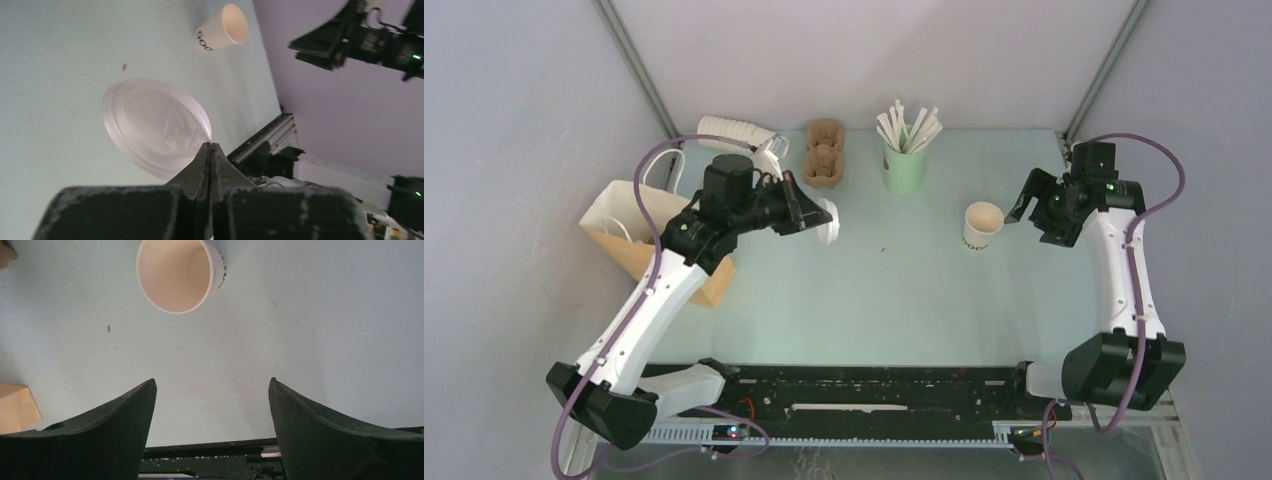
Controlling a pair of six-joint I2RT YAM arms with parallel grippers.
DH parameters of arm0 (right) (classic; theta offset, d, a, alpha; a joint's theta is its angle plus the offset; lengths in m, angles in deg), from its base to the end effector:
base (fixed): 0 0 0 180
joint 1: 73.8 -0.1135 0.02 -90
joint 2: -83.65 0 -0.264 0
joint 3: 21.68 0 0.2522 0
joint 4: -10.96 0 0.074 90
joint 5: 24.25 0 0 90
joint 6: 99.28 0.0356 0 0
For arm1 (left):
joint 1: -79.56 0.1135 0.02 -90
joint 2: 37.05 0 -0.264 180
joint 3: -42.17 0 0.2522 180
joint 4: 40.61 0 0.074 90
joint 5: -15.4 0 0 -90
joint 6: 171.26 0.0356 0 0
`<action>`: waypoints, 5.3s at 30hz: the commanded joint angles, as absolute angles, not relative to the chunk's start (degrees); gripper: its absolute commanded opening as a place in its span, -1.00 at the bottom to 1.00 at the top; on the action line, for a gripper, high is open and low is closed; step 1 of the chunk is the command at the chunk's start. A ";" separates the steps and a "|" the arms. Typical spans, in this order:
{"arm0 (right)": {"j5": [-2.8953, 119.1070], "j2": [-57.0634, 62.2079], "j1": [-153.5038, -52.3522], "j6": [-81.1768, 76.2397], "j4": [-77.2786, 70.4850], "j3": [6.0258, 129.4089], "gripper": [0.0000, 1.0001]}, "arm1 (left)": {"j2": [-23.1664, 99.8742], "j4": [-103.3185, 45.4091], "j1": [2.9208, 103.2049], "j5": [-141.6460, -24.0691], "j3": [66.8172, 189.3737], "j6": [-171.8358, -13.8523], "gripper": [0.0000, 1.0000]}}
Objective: Pack the takeout coffee
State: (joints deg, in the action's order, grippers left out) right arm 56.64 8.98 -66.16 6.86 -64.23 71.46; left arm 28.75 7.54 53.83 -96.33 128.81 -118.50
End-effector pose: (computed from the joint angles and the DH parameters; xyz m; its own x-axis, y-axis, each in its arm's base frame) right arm 0.2478 -0.0276 0.3568 -0.7834 0.3820 -0.4903 0.2737 0.9202 0.2797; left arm 0.2128 -0.1172 0.3949 -0.7524 -0.2614 -0.6046 0.3069 0.6731 -0.6729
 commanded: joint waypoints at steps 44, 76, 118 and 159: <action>59.25 -13.89 -105.09 9.97 -51.80 70.39 -0.61 | 28.89 -11.46 51.26 -120.67 123.76 -128.36 -1.00; 37.70 19.05 -109.43 30.68 -17.21 74.53 0.99 | 24.52 -64.66 53.28 -123.16 115.69 -163.26 -0.99; 46.81 20.49 -101.02 13.38 -46.72 61.86 0.92 | 29.20 18.83 54.36 -94.51 129.37 -118.40 -0.01; 37.60 11.64 -95.36 6.83 -41.32 56.08 0.82 | 42.76 18.95 -3.13 -73.37 103.19 -124.27 1.00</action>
State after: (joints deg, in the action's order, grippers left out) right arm 39.57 12.52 -95.65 9.44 -42.35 54.63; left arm 40.99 21.46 -1.01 -75.90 104.74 -122.08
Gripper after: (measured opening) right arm 0.914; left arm 0.996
